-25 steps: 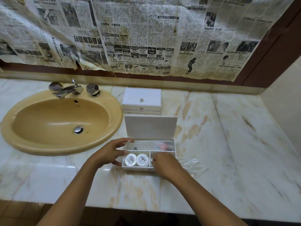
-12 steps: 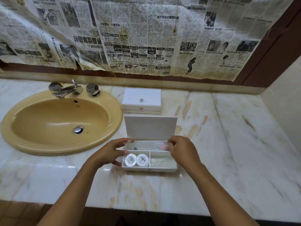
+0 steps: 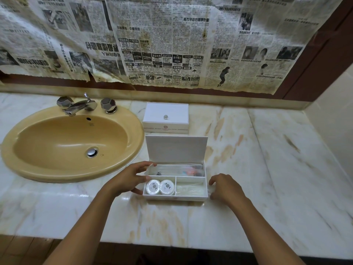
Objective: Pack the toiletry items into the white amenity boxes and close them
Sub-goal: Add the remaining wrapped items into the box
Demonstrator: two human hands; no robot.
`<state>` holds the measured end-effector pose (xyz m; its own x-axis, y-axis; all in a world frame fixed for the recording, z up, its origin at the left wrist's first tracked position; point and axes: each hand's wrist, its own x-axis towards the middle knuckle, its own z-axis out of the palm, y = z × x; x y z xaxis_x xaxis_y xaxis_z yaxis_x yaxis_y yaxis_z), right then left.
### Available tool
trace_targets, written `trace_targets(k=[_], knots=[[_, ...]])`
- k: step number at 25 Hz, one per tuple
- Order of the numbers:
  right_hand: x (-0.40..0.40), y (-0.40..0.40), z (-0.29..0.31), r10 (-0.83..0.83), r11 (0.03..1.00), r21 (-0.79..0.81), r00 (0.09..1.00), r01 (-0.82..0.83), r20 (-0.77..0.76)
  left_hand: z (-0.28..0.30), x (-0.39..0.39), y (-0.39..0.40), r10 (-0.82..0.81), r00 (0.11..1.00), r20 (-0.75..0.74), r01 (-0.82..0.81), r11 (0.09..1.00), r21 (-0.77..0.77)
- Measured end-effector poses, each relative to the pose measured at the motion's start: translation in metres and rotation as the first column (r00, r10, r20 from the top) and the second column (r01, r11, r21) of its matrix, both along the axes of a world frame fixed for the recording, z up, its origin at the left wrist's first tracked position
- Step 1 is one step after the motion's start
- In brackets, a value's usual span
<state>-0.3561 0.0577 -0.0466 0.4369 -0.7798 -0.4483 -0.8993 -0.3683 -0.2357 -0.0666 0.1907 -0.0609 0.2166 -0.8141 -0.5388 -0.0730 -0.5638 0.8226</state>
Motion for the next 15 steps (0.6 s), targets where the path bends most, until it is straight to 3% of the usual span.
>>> trace_targets(k=[15], knots=[[0.002, -0.006, 0.004, -0.108, 0.984, -0.126, 0.981, 0.129, 0.164, 0.004, 0.000, 0.002, -0.035, 0.999, 0.028, 0.034, 0.999, 0.017]])
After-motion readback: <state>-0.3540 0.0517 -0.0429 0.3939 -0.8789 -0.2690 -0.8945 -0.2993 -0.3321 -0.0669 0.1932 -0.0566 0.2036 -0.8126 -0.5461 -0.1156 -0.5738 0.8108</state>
